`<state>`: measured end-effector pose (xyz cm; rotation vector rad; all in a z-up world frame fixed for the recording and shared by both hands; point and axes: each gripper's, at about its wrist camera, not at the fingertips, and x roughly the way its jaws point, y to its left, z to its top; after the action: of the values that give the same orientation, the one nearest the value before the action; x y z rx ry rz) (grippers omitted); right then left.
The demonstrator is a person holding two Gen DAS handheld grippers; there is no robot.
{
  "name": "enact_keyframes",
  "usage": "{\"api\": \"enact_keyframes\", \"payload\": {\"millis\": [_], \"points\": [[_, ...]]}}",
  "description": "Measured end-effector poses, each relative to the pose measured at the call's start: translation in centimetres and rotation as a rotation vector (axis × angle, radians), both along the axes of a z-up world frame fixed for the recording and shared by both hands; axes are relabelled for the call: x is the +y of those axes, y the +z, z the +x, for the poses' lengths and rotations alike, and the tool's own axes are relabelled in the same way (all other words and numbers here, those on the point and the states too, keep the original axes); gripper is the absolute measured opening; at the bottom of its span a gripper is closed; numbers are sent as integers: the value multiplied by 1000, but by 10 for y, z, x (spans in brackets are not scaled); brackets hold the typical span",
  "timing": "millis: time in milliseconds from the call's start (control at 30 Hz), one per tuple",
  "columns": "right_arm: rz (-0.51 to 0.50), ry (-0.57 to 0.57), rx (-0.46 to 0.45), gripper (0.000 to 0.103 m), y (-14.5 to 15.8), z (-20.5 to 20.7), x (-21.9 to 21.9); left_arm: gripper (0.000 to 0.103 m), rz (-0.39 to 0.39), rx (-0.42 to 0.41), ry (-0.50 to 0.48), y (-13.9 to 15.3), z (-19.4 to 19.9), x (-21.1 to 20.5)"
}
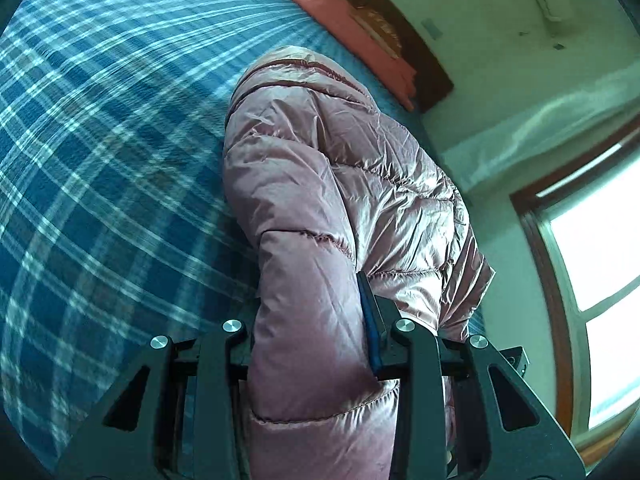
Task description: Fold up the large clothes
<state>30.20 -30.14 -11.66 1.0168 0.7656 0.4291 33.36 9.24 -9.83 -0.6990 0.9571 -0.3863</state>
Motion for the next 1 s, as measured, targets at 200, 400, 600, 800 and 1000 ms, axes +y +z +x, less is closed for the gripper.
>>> {"api": "enact_keyframes", "payload": {"millis": [200,400,600,800,1000], "points": [[28,-1,29,31,-20,9,2,34,-16,23,11,-25,6,4],[-2,10,34,41,-23,4,-4,40,-12,5,-13,-25,5,7],[-192,7,50,74,6,0,-17,67,18,-48,-37,-6,-6,30],[-139,-41,64,75,15,27,-44,68,-41,-11,11,-8,25,52],[-72,-23,82,75,13,68,-47,68,-48,44,-22,-15,67,37]]}}
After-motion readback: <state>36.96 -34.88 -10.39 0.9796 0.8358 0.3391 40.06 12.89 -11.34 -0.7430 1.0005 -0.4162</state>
